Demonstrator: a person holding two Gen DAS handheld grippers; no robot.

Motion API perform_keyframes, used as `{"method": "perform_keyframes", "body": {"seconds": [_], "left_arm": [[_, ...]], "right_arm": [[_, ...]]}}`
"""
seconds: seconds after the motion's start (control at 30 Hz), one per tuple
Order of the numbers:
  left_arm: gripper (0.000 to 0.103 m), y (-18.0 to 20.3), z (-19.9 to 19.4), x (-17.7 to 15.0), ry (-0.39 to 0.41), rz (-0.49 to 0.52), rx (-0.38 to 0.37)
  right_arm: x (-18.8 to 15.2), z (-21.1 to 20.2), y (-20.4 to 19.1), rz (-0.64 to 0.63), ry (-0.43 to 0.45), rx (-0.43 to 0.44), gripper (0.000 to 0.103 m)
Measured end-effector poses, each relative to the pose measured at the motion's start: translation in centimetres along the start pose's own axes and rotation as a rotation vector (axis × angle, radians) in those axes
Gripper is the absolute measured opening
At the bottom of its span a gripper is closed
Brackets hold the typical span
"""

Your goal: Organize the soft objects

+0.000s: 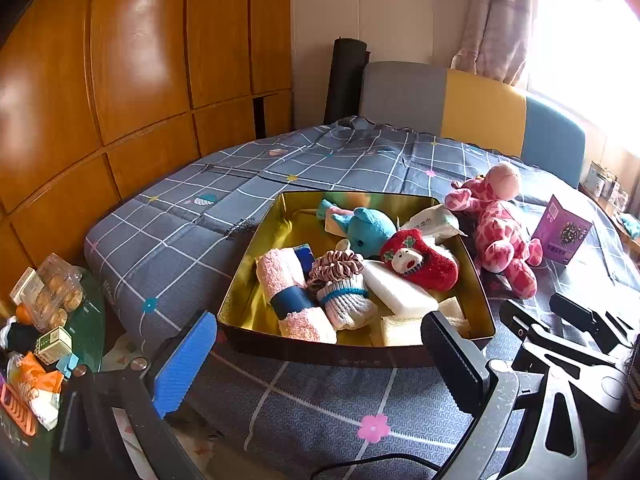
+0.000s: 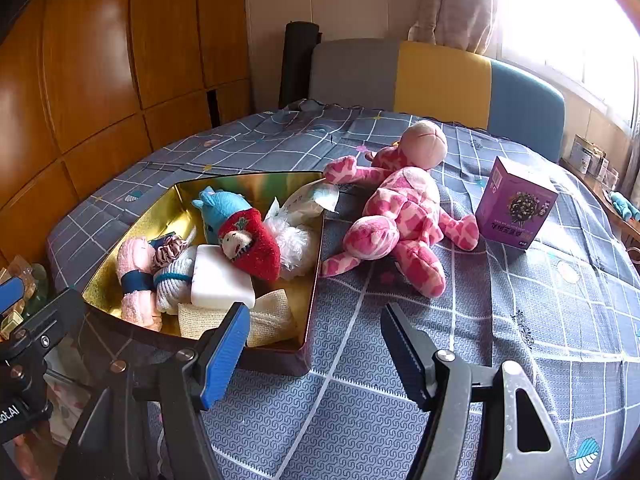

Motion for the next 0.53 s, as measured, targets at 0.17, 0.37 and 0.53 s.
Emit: {"method": "perform_keyframes", "body": {"seconds": [0.17,0.37,0.53], "left_arm": [[0.103,0.1,0.1,0.0,-0.004,0.004,0.0],[0.103,0.0,0.1,-0.1,-0.005,-0.001,0.001],[0.103,0.0,0.0,-0.1,0.013,0.002,0.01]], "right_arm": [[-0.1,0.0,0.0,0.001,-0.002,0.0,0.069],[-0.2,0.2,0.1,0.004,-0.01,0.003,0.069],[-0.5,0.5,1.5,0.042,-0.022,0.015,0.069]]}}
Point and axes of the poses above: each gripper's, at about its wrist camera, not at the fingertips, and z roughly the way its jaws point, y to its right, x to its top, the point moved 5 cm from there along z, roughly the way its jaws point, and after that the axes turned 5 degrees about -z, right-handed, at the moved point
